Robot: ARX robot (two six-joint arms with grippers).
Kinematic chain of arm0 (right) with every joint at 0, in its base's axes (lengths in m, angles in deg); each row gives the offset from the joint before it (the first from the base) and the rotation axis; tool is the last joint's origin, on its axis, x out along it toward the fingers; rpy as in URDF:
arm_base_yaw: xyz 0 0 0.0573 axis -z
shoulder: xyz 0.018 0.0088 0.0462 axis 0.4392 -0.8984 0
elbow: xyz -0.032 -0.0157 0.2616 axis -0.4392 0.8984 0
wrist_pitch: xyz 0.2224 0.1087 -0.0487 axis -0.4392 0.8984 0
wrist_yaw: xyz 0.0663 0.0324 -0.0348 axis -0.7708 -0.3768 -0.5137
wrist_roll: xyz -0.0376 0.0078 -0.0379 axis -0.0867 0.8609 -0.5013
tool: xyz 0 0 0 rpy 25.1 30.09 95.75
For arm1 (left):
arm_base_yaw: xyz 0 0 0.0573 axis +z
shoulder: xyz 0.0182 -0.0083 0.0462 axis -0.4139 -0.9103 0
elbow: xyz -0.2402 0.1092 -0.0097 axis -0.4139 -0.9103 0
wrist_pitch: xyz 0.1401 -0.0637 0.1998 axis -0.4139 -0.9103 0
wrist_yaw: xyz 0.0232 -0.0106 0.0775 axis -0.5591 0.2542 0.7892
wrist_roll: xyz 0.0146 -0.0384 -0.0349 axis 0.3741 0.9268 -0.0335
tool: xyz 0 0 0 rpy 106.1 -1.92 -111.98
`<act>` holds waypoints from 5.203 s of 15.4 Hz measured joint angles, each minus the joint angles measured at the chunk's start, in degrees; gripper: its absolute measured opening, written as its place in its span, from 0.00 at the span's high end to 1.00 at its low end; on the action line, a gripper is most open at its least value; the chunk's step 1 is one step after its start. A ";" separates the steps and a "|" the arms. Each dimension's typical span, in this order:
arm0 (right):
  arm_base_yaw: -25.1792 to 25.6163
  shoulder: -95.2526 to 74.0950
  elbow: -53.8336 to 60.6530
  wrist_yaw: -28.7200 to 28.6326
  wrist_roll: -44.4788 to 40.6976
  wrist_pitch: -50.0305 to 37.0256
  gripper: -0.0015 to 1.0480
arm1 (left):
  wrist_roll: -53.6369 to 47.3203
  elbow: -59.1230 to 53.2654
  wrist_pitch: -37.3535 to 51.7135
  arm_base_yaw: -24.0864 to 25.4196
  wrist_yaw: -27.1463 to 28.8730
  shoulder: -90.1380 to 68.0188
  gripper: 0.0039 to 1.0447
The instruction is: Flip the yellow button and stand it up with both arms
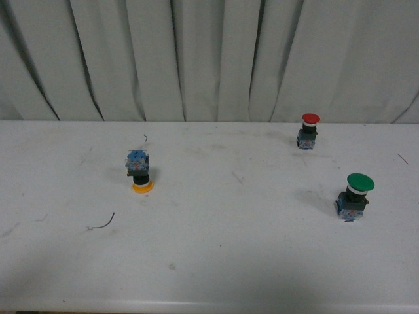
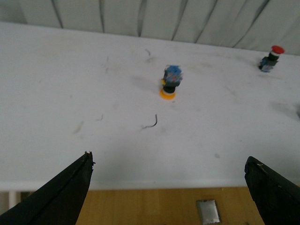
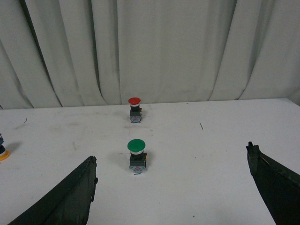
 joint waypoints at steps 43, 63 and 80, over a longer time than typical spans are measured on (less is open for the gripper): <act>0.00 0.00 0.00 0.00 0.00 -0.04 0.06 | 0.90 78.49 -3.17 -16.26 14.03 -109.46 0.69; 0.00 0.00 0.00 0.00 0.00 -0.02 0.06 | 24.20 38.10 40.61 -21.75 -17.73 -64.19 0.69; 0.00 0.00 0.00 0.00 0.00 -0.02 0.06 | 63.23 32.76 82.68 -18.62 -26.69 -82.68 0.69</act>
